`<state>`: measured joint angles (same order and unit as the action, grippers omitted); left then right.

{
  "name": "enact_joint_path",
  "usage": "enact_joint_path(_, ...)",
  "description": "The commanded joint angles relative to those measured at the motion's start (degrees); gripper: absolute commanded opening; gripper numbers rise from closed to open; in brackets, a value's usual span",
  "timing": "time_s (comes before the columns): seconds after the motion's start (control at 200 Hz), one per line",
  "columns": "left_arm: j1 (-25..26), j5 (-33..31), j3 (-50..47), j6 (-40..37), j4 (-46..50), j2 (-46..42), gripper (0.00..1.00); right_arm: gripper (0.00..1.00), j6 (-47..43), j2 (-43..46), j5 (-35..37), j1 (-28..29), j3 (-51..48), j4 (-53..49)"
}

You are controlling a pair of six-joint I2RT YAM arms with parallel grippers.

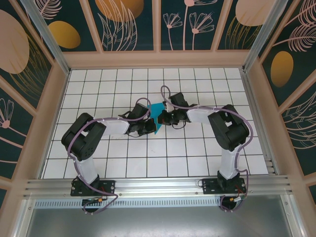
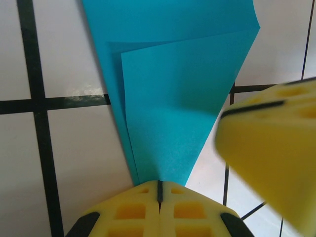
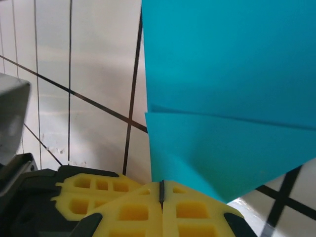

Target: Fold a paper plane with a square sheet of paper (pick it up from the middle)

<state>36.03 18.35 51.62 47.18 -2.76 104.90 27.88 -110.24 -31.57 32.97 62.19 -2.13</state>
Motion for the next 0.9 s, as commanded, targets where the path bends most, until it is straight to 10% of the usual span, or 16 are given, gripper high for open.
enact_joint_path(0.0, -0.27, -5.34, -2.56, -0.6, 6.11, 1.67, 0.0, 0.0, 1.65, -2.28, -1.02, -0.02, -0.32, 0.87)
enact_joint_path(0.896, -0.29, -5.95, -2.86, -3.78, 8.55, 3.23, 0.0, 0.0, -3.11, -4.89, 8.24, -11.36, 5.47, -1.03)
